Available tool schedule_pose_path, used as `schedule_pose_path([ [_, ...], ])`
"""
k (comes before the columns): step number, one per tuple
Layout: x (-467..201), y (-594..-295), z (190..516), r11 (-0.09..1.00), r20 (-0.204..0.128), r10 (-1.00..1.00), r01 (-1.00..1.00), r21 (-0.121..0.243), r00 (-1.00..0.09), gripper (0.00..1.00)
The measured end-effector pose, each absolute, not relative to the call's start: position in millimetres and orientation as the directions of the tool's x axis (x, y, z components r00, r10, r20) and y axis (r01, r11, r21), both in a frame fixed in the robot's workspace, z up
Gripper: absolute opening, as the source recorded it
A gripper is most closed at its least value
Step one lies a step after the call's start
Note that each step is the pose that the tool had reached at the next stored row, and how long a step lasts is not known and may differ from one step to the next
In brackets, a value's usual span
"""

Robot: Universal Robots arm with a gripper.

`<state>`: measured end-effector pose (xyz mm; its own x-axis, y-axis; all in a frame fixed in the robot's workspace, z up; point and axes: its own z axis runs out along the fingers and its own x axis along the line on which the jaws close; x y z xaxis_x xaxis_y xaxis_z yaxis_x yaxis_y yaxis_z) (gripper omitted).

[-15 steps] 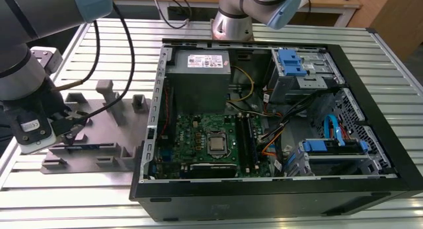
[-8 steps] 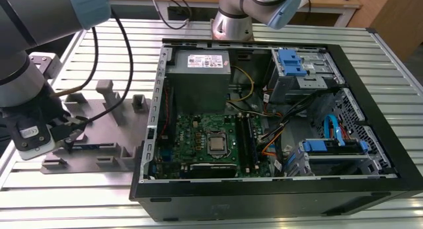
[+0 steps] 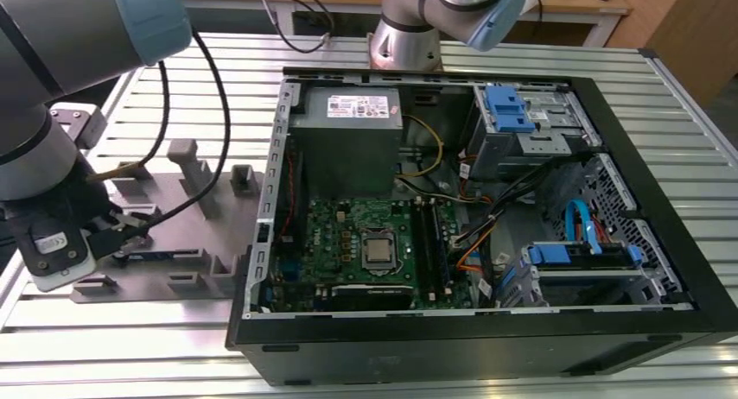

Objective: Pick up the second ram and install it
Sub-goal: 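Reach for the second ram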

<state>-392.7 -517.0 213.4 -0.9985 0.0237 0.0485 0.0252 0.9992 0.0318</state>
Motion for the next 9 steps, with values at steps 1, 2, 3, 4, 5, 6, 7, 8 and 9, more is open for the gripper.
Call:
schedule_pose_path([
  [1,-392.8,-517.0,212.6,0.999,0.049,0.024,0.025,0.032,-0.999,0.07],
  [2,-392.8,-517.1,212.7,0.999,0.049,0.024,0.025,0.031,-0.999,0.07],
  [3,-392.8,-517.1,212.7,0.999,0.049,0.024,0.025,0.031,-0.999,0.07],
  [4,-392.7,-516.9,212.7,0.999,0.049,0.023,0.025,0.032,-0.999,0.07],
  [5,-392.6,-516.1,212.7,0.999,0.049,0.023,0.025,0.032,-0.999,0.07],
  [6,-392.2,-515.1,212.6,0.999,0.049,0.022,0.024,0.034,-0.999,0.07],
  [7,-391.7,-513.8,212.6,0.999,0.049,0.022,0.024,0.035,-0.999,0.07],
  [8,-390.7,-513.1,212.5,0.999,0.049,0.021,0.023,0.037,-0.999,0.07],
  [9,-388.6,-512.7,212.2,0.999,0.049,0.020,0.022,0.038,-0.999,0.07],
])
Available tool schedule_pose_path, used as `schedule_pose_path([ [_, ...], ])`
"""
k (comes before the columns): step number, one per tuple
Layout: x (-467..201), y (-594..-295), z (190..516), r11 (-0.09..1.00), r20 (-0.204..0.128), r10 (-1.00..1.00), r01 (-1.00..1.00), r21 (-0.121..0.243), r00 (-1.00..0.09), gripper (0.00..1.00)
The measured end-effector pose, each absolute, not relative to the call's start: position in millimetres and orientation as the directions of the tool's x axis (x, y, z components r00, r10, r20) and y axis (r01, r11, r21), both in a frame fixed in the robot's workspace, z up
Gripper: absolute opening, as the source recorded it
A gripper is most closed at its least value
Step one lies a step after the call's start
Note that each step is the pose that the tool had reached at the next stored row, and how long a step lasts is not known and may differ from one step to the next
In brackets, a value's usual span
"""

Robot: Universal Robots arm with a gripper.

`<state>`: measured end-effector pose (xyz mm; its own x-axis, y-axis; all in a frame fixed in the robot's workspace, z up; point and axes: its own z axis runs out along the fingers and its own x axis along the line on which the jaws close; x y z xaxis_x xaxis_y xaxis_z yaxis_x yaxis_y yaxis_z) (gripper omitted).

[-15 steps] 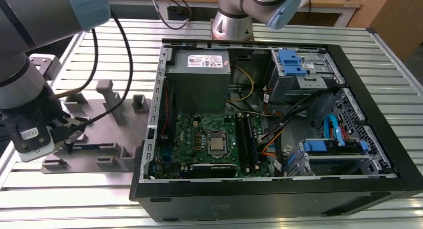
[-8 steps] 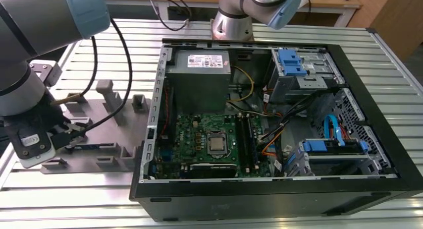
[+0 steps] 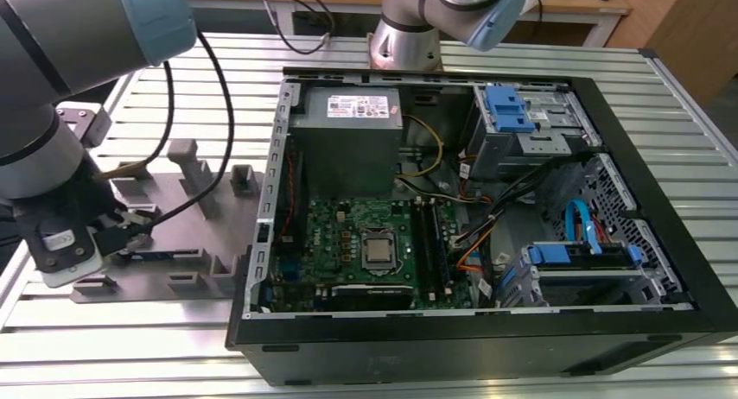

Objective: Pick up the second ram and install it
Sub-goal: 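Reach for the second ram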

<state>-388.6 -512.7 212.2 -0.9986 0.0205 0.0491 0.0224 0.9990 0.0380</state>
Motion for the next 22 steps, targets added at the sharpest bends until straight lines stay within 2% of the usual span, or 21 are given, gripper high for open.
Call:
schedule_pose_path([
  [22,-370.1,-509.5,210.2,0.999,0.056,-0.009,-0.006,0.050,-0.998,0.07],
])
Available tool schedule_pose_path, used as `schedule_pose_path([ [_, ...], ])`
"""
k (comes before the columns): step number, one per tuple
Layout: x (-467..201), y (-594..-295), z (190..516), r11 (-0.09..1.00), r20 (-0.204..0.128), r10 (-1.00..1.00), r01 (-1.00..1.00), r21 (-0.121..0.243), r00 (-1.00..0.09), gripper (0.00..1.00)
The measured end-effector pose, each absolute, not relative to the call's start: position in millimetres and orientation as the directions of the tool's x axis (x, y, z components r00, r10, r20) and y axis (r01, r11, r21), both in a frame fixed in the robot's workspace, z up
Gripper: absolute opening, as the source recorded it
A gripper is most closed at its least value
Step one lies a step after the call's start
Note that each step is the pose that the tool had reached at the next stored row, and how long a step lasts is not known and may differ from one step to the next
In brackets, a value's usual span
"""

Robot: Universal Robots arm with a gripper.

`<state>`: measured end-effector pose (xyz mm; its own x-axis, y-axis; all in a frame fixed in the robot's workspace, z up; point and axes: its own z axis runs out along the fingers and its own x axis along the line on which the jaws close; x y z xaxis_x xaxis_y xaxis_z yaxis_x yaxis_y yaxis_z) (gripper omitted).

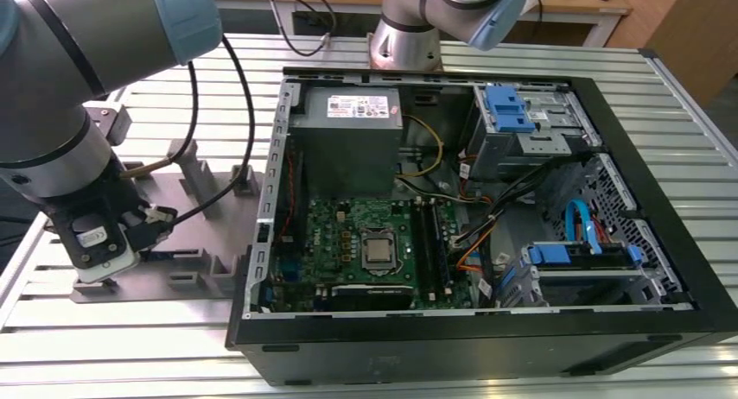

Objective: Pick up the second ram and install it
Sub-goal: 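Reach for the second ram, then pick up the second ram and move it above second insertion slot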

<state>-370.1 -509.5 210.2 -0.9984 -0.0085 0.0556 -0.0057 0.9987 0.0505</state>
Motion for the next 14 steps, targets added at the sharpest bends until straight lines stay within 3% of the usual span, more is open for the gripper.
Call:
schedule_pose_path([
  [14,-370.1,-509.5,210.2,0.987,0.056,-0.155,-0.153,0.050,-0.986,0.07],
])
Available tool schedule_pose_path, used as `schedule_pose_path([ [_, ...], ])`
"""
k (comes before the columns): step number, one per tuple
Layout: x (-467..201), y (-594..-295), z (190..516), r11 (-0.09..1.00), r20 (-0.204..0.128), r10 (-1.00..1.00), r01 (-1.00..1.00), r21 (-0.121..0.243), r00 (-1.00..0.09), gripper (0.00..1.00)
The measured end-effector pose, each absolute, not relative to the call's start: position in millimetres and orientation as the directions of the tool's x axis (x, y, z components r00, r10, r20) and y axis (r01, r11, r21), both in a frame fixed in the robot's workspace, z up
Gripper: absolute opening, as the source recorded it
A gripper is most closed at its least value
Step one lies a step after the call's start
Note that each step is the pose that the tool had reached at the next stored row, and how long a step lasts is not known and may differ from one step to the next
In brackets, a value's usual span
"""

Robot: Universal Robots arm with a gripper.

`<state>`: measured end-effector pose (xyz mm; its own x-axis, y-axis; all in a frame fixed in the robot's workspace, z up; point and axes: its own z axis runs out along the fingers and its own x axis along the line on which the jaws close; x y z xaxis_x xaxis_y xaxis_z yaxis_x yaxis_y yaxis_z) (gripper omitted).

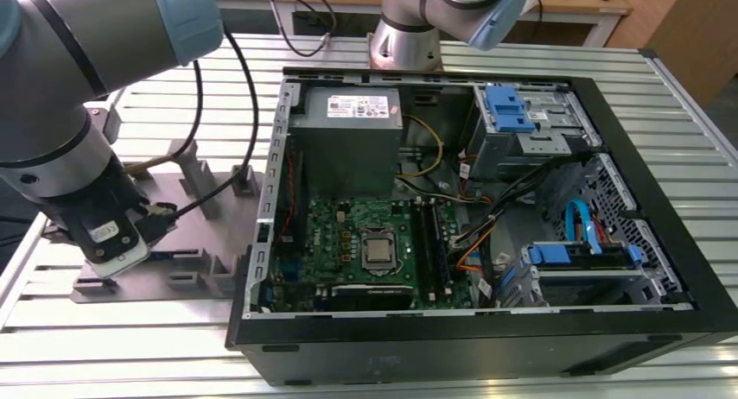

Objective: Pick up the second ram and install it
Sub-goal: 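Pick up the second ram and move it above second insertion slot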

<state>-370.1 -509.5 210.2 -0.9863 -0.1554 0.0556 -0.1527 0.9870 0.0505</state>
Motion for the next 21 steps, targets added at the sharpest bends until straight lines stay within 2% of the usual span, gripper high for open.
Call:
schedule_pose_path([
  [21,-370.1,-509.5,210.1,0.893,0.056,-0.449,-0.447,0.050,-0.892,0.07],
])
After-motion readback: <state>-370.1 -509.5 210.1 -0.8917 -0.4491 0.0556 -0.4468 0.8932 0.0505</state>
